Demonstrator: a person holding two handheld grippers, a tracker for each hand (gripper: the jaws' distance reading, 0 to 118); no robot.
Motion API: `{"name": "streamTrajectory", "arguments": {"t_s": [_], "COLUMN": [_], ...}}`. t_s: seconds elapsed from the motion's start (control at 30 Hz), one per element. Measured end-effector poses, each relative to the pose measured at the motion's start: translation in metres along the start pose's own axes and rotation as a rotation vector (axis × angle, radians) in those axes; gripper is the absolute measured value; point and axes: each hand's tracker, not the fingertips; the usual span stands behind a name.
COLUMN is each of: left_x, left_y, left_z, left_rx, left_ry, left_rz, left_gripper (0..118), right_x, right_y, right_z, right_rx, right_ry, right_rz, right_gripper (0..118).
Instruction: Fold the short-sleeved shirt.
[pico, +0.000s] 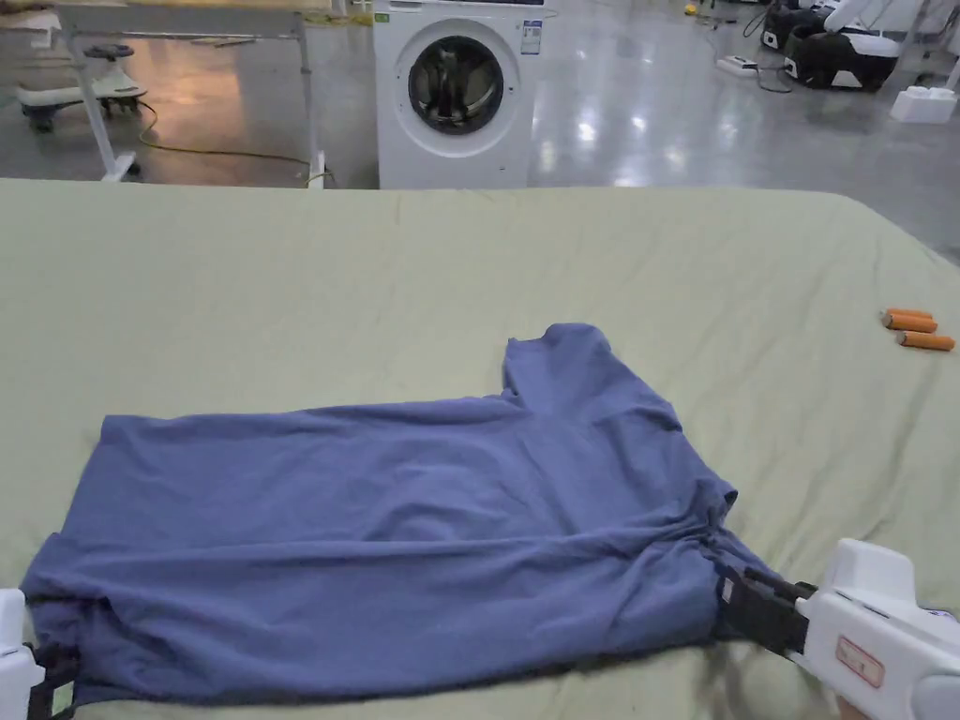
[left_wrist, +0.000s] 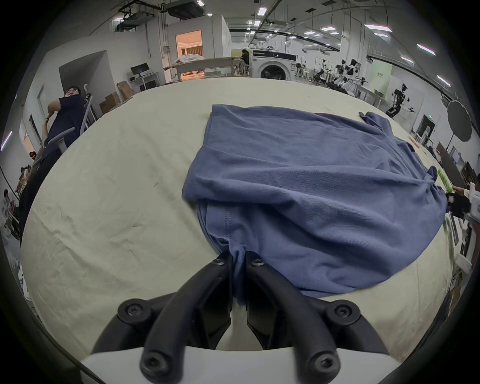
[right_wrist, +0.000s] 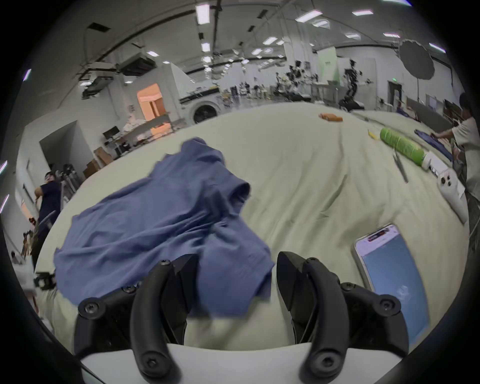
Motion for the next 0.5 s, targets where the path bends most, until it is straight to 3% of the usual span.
{"name": "streamTrajectory", "arguments": {"t_s": [0.03, 0.1, 0.13, 0.17, 0.3, 0.4, 0.5], "left_x": [0.002, 0.004, 0.005, 0.003, -0.014, -0.025, -0.036], "left_y": [-0.001, -0.001, -0.001, -0.001, 0.007, 0.013, 0.004], "left_z": [0.003, 0.005, 0.005, 0.006, 0.017, 0.057, 0.091], "left_rx": [0.004, 0.007, 0.008, 0.011, 0.014, 0.122, 0.139], "left_ry": [0.004, 0.011, 0.011, 0.011, -0.038, -0.03, -0.038], "left_rz": [-0.006, -0.018, -0.019, -0.017, -0.045, 0.009, 0.077], "left_gripper": [7, 7, 7, 7, 0, 0, 0], "right_x": [0.003, 0.007, 0.006, 0.007, 0.013, 0.007, 0.016], "right_y": [0.001, -0.003, -0.004, -0.002, 0.002, 0.003, -0.009], "right_z": [-0.013, -0.028, -0.023, -0.014, 0.009, 0.045, 0.073], "right_rx": [-0.03, -0.09, -0.057, -0.035, -0.018, 0.038, 0.051], "right_ry": [-0.02, 0.02, -0.01, 0.003, 0.016, -0.03, 0.003], "right_rz": [-0.021, -0.073, -0.052, -0.044, -0.066, 0.008, -0.026], "right_gripper": [64, 42, 30, 4, 4, 4, 4]}}
